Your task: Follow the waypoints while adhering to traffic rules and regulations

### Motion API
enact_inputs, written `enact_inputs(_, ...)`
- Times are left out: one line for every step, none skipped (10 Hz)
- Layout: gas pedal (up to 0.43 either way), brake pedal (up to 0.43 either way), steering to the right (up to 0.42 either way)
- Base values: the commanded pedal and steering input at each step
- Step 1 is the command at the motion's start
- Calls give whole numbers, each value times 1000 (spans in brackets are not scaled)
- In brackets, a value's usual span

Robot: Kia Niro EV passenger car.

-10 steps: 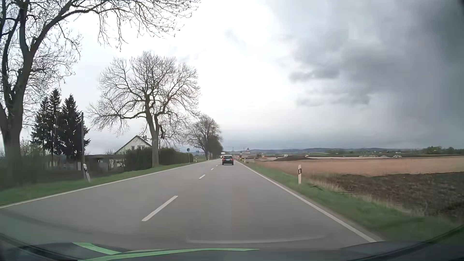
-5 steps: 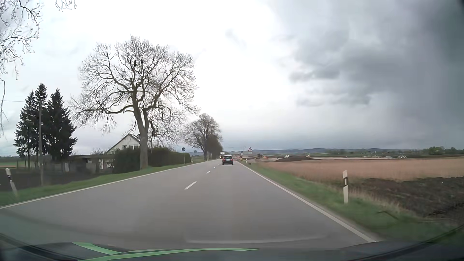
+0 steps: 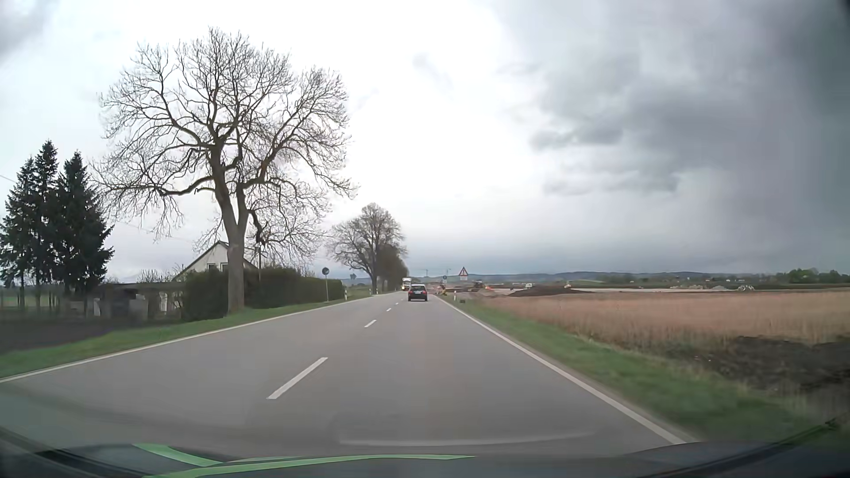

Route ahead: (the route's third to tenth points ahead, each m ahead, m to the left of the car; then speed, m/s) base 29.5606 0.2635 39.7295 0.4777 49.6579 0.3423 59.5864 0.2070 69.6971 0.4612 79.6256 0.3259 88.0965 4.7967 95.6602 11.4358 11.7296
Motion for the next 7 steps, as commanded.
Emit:
enact_inputs(79,0,-1)
enact_inputs(79,0,-1)
enact_inputs(79,0,-1)
enact_inputs(79,0,-1)
enact_inputs(79,0,-1)
enact_inputs(79,0,-1)
enact_inputs(79,0,-1)
